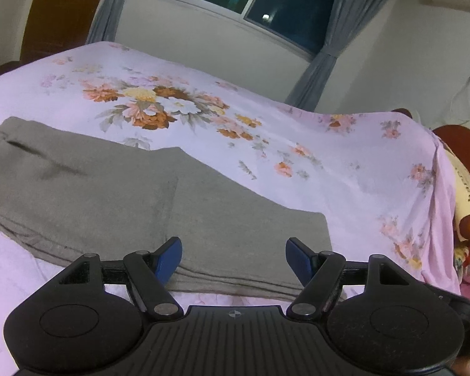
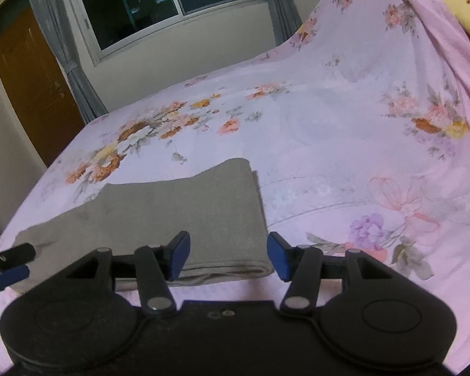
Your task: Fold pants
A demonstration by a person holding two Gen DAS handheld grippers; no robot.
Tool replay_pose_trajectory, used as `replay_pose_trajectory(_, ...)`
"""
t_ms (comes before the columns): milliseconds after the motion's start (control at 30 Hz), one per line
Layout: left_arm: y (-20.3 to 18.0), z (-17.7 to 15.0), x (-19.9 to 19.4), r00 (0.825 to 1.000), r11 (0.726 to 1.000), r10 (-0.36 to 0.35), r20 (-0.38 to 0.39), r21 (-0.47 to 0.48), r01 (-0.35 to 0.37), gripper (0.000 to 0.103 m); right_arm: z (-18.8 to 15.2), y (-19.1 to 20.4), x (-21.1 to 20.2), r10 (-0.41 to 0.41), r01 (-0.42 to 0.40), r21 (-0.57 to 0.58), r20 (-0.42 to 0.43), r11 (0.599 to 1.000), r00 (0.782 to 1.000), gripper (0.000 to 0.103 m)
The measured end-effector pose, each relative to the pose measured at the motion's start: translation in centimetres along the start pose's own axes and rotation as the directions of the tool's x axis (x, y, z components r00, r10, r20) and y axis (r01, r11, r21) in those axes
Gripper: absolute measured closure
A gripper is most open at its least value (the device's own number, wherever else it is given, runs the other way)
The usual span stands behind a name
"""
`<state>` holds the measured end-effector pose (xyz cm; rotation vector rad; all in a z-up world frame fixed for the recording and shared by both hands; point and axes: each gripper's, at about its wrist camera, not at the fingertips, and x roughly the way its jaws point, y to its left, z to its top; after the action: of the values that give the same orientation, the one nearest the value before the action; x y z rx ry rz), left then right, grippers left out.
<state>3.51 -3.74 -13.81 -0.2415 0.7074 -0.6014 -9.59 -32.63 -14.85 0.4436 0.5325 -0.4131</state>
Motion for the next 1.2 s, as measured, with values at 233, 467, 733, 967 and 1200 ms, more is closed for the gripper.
replay_pose_trajectory(233, -0.7, 0.3, 0.3, 0.999, 0.998, 0.047, -0.015, 0.052, -0.046, 0.031, 0.1, 1.0, 1.5, -0.049, 0.049, -0.055, -0.011, 0.997, 0.999, 0.050)
replay_pose_trajectory(467, 1.2, 1.9, 2.6, 0.992, 0.990, 0.115, -0.043, 0.089, -0.111, 0.031, 1.0, 5.2, 6.4, -0.079, 0.058, -0.230, -0.085, 0.972, 0.993, 0.065)
replay_pose_trajectory(733, 1.7, 2.5, 7.6, 0.982, 0.989, 0.128, -0.140, 0.088, -0.117, 0.031, -0.3, 6.6, 11.6, -0.190, 0.107, -0.358, -0.205, 0.927, 0.960, 0.067)
replay_pose_trajectory(967, 2.4, 1.1, 8.3, 0.976, 0.990, 0.141, -0.165, 0.034, -0.137, 0.031, 1.0, 7.2, 8.4, -0.144, 0.094, -0.336, -0.125, 0.937, 0.982, 0.066)
replay_pose_trajectory(1200, -0.6, 2.6, 8.1, 0.981, 0.981, 0.148, -0.128, 0.142, -0.129, 0.031, 1.5, 6.5, 7.6, -0.091, 0.047, -0.306, -0.130, 0.951, 0.987, 0.064)
